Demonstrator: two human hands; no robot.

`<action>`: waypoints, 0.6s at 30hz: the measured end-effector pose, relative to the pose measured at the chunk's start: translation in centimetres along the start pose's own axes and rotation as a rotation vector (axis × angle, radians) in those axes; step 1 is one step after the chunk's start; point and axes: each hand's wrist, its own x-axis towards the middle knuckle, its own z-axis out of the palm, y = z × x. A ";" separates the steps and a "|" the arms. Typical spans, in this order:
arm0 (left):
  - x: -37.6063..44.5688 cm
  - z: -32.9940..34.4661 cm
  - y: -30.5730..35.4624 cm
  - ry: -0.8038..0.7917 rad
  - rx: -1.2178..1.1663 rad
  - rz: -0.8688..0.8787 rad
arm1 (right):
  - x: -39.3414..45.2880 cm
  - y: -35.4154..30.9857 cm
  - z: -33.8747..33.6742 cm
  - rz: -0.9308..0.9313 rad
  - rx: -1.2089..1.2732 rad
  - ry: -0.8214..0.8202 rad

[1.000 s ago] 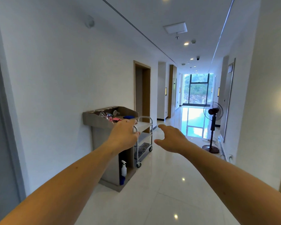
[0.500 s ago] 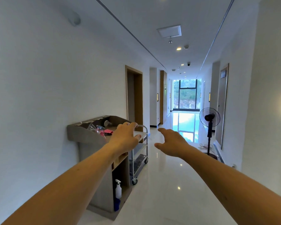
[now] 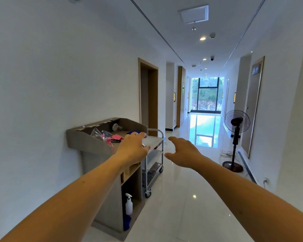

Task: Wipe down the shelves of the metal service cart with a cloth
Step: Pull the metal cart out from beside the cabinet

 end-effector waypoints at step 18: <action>22.3 11.3 0.7 -0.018 0.045 -0.083 | 25.9 15.6 5.3 -0.097 0.121 -0.041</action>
